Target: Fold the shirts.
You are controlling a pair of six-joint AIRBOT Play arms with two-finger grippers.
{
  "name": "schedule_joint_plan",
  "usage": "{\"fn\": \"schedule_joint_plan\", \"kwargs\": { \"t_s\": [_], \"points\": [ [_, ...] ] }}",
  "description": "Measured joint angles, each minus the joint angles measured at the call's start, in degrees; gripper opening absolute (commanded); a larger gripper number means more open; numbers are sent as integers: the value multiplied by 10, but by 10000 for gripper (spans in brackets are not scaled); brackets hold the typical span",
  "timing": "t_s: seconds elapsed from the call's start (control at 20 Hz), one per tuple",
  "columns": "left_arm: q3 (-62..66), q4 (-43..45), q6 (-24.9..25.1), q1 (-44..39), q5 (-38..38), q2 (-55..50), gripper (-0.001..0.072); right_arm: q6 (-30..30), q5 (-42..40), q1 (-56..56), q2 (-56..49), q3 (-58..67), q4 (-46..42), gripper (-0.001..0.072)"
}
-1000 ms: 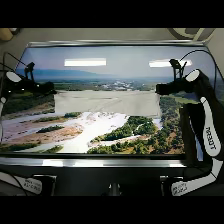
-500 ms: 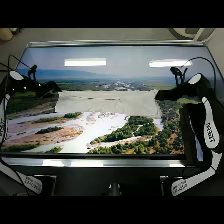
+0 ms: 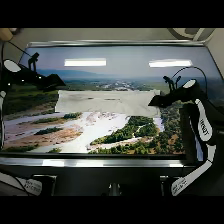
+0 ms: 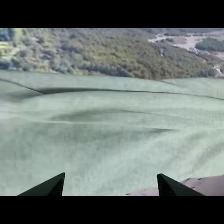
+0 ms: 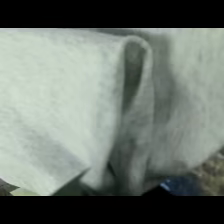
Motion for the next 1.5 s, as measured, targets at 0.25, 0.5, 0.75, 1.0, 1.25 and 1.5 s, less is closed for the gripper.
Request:
{"fn": "schedule_joint_plan", "kwargs": {
  "t_s": [0.25,0.5,0.75,1.0,1.25,1.5],
  "points": [
    [0,-3,4,-100,17,-12,28,-6,-2,7,50,1,96,24],
    [0,-80,4,-217,79,-81,28,-11,36,23,167,1,132,25],
    [1,-204,4,-296,147,-156,27,14,85,29,285,1,129,26],
    [2,-350,41,-346,202,-202,23,42,102,30,357,1,95,25],
    [6,-343,79,-303,190,-155,22,51,66,45,346,1,93,24],
    [6,-162,57,-162,141,1,24,37,-37,142,264,1,161,24]
  ]
}}
